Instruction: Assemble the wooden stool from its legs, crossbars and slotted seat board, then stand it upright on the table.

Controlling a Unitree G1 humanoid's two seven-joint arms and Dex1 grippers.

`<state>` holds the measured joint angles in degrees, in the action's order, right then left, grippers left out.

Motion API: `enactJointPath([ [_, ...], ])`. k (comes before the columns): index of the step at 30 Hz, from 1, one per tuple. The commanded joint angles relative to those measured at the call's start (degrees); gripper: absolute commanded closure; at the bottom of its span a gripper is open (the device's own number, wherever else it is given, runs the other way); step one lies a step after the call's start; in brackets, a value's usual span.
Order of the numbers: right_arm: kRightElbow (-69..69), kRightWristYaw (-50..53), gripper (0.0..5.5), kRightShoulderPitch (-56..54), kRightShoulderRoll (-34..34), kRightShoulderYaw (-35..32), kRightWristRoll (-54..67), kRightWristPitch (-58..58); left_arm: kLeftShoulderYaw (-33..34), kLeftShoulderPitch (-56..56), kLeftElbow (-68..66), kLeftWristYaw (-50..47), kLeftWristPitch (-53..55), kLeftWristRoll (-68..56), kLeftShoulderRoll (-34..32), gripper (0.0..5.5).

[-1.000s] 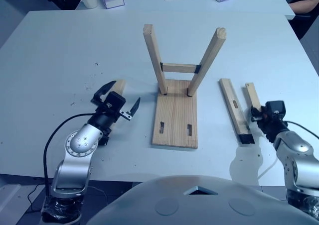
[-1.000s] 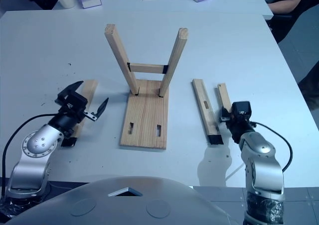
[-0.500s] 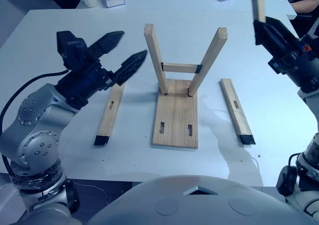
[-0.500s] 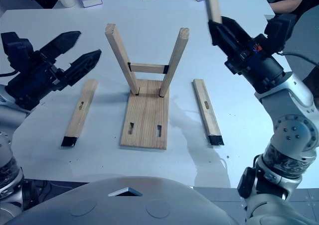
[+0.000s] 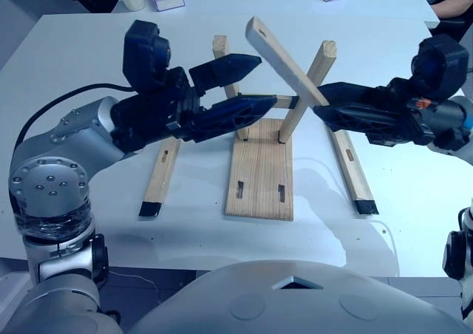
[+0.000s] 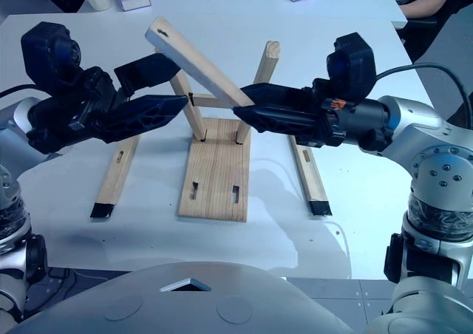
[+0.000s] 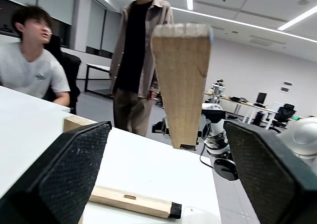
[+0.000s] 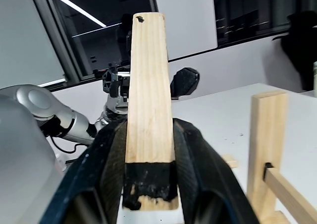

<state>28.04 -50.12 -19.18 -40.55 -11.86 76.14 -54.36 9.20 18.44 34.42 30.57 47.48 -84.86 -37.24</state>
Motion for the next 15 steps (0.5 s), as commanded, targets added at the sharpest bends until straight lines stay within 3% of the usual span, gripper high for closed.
enactJointPath([
  [1, -0.3, -1.8, 4.20, -2.3, 0.2, 3.5, -1.4, 0.0, -1.5, 1.1, 0.5, 0.4, -0.2, 0.7, 0.3, 1.30],
  [7, -1.4, -3.3, 4.20, -2.3, 0.3, 5.7, -3.6, 0.8, -2.9, 2.3, 1.2, 1.0, -0.7, 0.6, 0.7, 1.30],
  [15, -1.9, -4.5, 4.20, -2.8, 0.3, 6.4, -4.6, 0.9, -3.1, 1.6, 2.7, 4.0, -0.9, 0.4, 0.2, 2.51],
])
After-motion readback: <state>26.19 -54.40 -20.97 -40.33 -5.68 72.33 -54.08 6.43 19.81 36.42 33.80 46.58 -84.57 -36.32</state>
